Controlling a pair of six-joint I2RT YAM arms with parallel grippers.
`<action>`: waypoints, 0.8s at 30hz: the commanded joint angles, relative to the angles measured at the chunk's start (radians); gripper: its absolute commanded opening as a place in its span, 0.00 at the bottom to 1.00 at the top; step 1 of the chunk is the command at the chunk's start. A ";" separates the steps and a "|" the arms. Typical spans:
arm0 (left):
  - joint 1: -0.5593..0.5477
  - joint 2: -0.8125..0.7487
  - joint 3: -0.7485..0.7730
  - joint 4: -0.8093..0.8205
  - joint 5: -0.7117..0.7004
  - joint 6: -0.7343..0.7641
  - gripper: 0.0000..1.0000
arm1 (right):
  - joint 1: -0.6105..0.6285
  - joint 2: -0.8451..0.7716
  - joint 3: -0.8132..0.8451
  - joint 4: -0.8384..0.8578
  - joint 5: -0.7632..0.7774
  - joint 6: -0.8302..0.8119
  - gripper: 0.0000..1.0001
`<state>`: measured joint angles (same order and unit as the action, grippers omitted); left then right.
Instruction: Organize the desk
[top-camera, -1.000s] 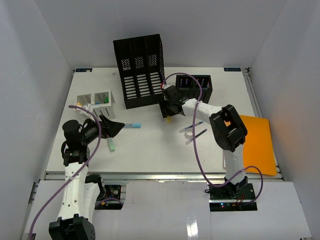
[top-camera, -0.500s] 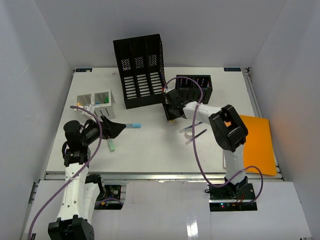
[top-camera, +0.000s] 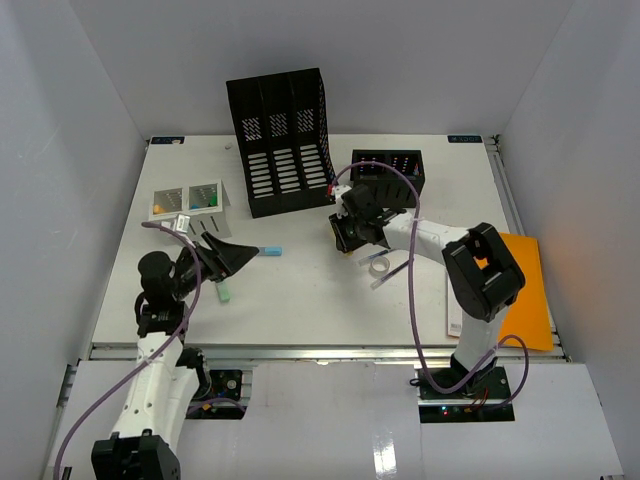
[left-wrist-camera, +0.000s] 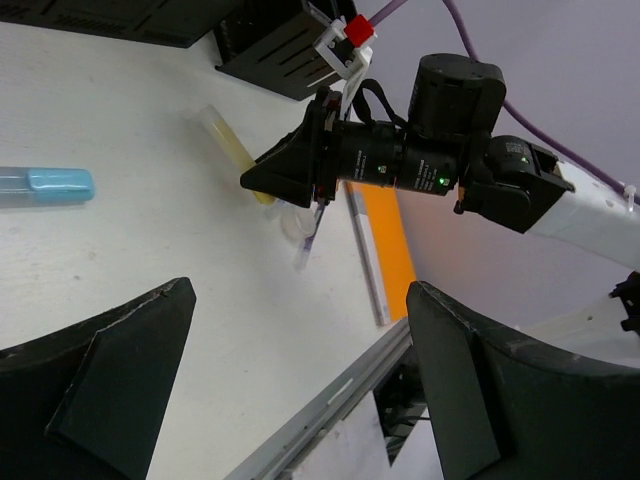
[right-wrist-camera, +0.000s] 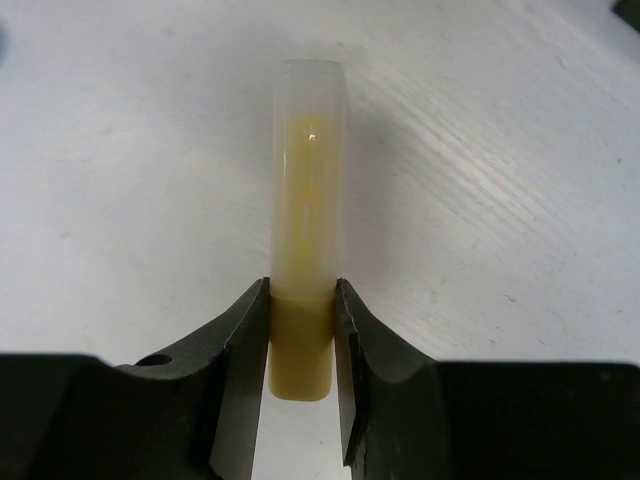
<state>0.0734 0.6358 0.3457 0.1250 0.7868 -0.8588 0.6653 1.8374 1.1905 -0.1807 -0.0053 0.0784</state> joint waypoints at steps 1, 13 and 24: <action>-0.209 0.064 0.017 0.129 -0.208 -0.130 0.98 | -0.007 -0.142 -0.038 0.014 -0.217 -0.116 0.08; -0.519 0.490 0.099 0.383 -0.511 -0.284 0.94 | -0.008 -0.350 -0.119 -0.026 -0.513 -0.291 0.08; -0.610 0.625 0.191 0.414 -0.557 -0.289 0.77 | -0.008 -0.357 -0.117 -0.028 -0.592 -0.290 0.08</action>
<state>-0.5202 1.2454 0.5069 0.4982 0.2633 -1.1377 0.6613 1.4963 1.0748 -0.2106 -0.5387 -0.1948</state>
